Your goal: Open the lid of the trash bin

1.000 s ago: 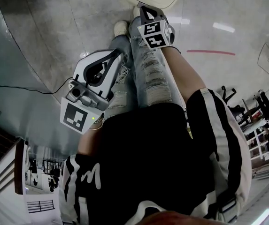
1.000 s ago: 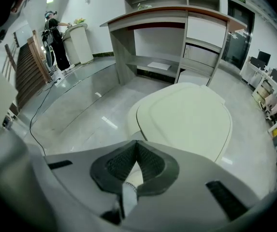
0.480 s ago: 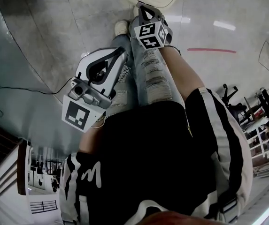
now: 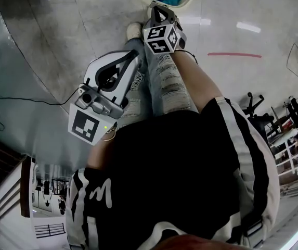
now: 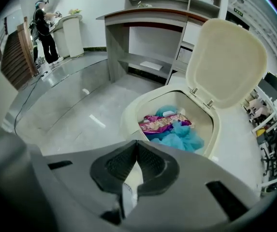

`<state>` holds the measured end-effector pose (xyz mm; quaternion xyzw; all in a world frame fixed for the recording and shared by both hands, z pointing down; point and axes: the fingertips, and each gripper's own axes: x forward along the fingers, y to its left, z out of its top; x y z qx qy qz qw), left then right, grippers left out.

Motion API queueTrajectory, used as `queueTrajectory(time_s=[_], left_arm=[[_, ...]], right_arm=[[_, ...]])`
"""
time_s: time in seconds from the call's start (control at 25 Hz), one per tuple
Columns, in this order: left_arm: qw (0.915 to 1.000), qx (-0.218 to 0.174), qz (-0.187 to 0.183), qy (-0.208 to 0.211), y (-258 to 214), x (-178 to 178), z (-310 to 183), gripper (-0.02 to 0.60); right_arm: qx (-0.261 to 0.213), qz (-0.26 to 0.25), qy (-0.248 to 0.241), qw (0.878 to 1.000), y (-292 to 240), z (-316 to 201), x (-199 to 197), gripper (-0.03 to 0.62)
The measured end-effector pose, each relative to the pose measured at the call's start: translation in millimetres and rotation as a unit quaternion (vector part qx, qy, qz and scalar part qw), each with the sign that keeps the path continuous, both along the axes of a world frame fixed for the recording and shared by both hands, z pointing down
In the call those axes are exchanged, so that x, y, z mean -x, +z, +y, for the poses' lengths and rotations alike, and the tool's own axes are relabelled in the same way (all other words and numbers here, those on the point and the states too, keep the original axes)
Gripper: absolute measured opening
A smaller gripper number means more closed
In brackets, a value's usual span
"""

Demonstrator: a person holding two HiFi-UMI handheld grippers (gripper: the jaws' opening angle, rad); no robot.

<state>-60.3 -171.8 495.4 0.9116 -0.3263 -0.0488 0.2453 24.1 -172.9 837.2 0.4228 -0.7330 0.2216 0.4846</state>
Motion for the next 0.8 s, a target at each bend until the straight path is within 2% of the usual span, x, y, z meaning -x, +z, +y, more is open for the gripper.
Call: queueTrajectory(time_s=[0.24,0.52,0.8], left_arm=[[1.0,-0.006,-0.002,-0.001,-7.0,0.4,-0.7,0.006],[0.9999,-0.014,-0.004,0.002,-13.9,-0.9,-1.9,0.005],[0.9997,-0.022,-0.006,0.004,-24.1,-1.1,1.6,0.006]], right_arm=[[0.038,-0.039,0.022,0.998,-2.6,-1.5,-2.7,0.012],[0.041,-0.042,-0.005,0.998,-4.6,-3.9,-2.4,0.011],[0.016,-0.068,0.018,0.997,-26.8,-12.5,-3.4,0.011]])
